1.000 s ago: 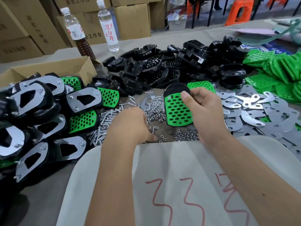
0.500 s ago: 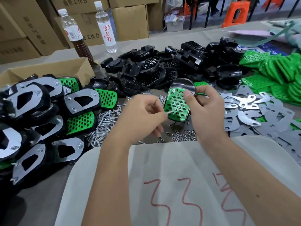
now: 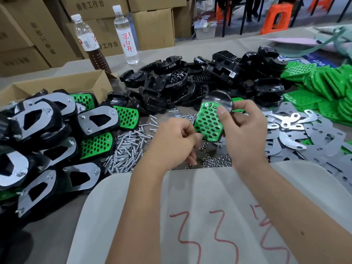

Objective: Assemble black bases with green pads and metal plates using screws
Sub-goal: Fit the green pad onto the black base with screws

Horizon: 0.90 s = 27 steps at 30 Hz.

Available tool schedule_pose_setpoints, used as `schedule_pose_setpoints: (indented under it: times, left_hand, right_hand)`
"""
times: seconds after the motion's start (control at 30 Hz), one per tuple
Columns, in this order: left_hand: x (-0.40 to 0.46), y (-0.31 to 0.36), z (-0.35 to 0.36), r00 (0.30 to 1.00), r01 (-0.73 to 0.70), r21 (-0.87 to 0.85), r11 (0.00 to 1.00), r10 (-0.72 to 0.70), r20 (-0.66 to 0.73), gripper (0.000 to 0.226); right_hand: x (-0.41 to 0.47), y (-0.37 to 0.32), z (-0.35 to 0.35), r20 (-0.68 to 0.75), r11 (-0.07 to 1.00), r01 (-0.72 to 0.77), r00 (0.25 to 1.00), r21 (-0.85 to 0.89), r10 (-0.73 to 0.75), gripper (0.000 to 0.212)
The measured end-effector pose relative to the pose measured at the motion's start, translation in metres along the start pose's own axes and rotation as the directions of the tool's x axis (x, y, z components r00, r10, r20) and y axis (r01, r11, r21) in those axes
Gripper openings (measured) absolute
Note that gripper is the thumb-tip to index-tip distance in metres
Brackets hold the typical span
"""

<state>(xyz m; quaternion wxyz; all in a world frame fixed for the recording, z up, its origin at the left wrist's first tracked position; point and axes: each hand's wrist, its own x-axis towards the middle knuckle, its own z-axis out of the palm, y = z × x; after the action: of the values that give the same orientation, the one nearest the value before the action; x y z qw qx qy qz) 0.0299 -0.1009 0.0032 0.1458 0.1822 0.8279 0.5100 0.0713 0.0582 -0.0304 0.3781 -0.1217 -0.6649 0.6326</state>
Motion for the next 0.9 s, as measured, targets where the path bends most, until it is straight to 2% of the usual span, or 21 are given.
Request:
schedule_pose_setpoints:
  times: [0.13, 0.2, 0.33, 0.43, 0.57, 0.73, 0.9]
  left_hand:
    - [0.0, 0.0, 0.006, 1.0, 0.018, -0.055, 0.998, -0.018, -0.015, 0.024]
    - [0.0, 0.0, 0.006, 0.998, 0.05, -0.187, 0.981, -0.055, -0.021, 0.022]
    - [0.001, 0.003, 0.011, 0.99, 0.105, -0.546, 0.831, -0.139, -0.022, 0.027]
    - [0.002, 0.002, 0.017, 0.992, 0.126, -0.678, 0.725, -0.104, 0.073, 0.035]
    - [0.004, 0.001, 0.023, 0.996, 0.065, -0.709, 0.702, -0.001, 0.09, 0.027]
    - [0.008, -0.003, 0.036, 0.997, 0.015, -0.677, 0.736, -0.058, -0.041, 0.014]
    - [0.013, -0.004, 0.039, 0.993, -0.002, -0.692, 0.722, -0.078, -0.084, 0.019]
  right_hand:
    - [-0.003, -0.005, 0.001, -0.003, 0.999, 0.035, 0.999, -0.025, -0.035, 0.017]
    - [-0.002, -0.006, 0.0, -0.021, 1.0, 0.024, 0.999, -0.001, -0.024, 0.017]
    - [0.002, -0.007, -0.002, -0.048, 0.992, -0.055, 0.997, 0.111, 0.06, 0.016]
    - [0.001, -0.008, -0.002, -0.035, 0.975, -0.102, 0.993, 0.195, 0.111, 0.014]
    - [0.003, -0.008, -0.004, -0.043, 0.951, -0.167, 0.982, 0.261, 0.184, 0.013]
    - [0.002, -0.009, -0.001, -0.024, 0.953, -0.186, 0.98, 0.238, 0.197, 0.012]
    - [0.003, -0.008, -0.001, 0.004, 0.949, -0.189, 0.981, 0.252, 0.195, 0.013]
